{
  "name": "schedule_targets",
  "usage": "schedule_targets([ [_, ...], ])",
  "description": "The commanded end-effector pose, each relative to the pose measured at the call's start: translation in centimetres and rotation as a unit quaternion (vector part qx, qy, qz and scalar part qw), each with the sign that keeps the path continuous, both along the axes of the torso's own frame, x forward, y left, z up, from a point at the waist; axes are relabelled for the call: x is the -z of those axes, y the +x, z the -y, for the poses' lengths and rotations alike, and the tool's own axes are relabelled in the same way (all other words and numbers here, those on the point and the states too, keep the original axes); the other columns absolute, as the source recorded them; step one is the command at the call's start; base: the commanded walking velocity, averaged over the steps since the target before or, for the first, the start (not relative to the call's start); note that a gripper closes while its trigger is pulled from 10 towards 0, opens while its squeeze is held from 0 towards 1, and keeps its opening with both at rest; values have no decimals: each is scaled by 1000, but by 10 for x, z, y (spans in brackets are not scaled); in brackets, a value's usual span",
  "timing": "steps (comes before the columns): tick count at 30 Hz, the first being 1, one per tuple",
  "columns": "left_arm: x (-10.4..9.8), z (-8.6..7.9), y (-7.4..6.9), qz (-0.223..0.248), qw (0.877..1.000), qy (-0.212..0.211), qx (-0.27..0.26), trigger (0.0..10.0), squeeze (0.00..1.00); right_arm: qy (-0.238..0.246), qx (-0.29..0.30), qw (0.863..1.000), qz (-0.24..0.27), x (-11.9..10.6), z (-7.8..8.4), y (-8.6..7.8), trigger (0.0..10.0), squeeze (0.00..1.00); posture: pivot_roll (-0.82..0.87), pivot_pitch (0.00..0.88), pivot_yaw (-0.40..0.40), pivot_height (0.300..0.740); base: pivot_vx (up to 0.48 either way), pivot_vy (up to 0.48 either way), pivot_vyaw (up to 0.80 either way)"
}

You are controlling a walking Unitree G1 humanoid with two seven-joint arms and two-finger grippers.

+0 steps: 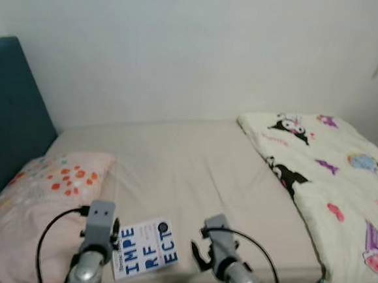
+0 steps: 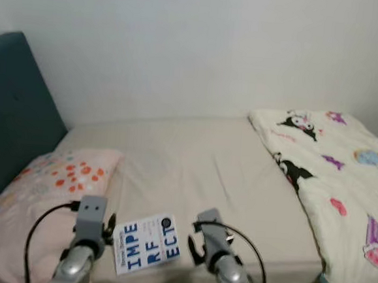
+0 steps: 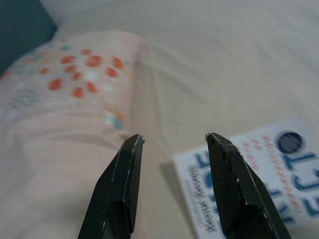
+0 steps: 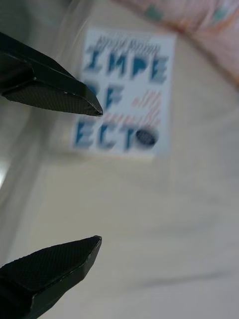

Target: Clean up the room

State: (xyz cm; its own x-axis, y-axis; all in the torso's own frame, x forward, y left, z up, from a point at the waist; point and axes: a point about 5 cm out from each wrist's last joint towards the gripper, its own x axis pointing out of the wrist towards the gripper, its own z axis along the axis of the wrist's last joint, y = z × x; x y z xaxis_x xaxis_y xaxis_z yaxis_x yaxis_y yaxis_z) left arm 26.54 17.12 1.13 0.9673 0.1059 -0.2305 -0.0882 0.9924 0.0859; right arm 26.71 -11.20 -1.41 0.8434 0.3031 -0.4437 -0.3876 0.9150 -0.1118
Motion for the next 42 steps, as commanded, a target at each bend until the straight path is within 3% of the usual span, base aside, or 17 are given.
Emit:
schedule_targets([
  [1,-2,-5,-2,9,1000,1,-5,10000,0,2,2,1000,7,-1,1,0,10000,0,-6,0,0,740,0,0,0],
  [8,4,-7,-7,-2,1000,10,3,10000,0,-3,0,1000,-5,2,2,-1,10000,0,-4,0,-6,740,0,0,0],
  [12,48,0,-34,-141,989,-6,35,10000,0,-72,-9,988,-140,37,12,-28,10000,0,7,0,-10,740,0,0,0],
  [14,54,3,-40,-156,987,-8,46,10000,0,-89,-13,983,-159,42,14,-34,10000,0,7,0,-10,740,0,0,0],
  [15,65,7,-50,-189,979,-1,75,10000,0,-99,-10,977,-189,49,17,-42,10000,0,-4,0,-5,740,0,0,0],
  [18,72,9,-59,-216,972,7,93,10000,0,-102,1,973,-207,53,20,-47,10000,0,-5,0,-5,740,0,0,0],
  [30,70,11,-58,-191,980,-16,59,10000,0,-79,24,981,-174,48,21,-42,10000,0,-10,0,-8,740,0,0,0],
  [37,73,15,-62,-194,978,-14,72,10000,0,-64,37,982,-174,49,22,-44,10000,0,-11,0,-6,740,0,0,0],
  [42,66,7,-50,-183,981,-3,64,10000,0,-49,51,986,-154,41,20,-32,10000,0,-26,0,5,740,0,0,0],
])
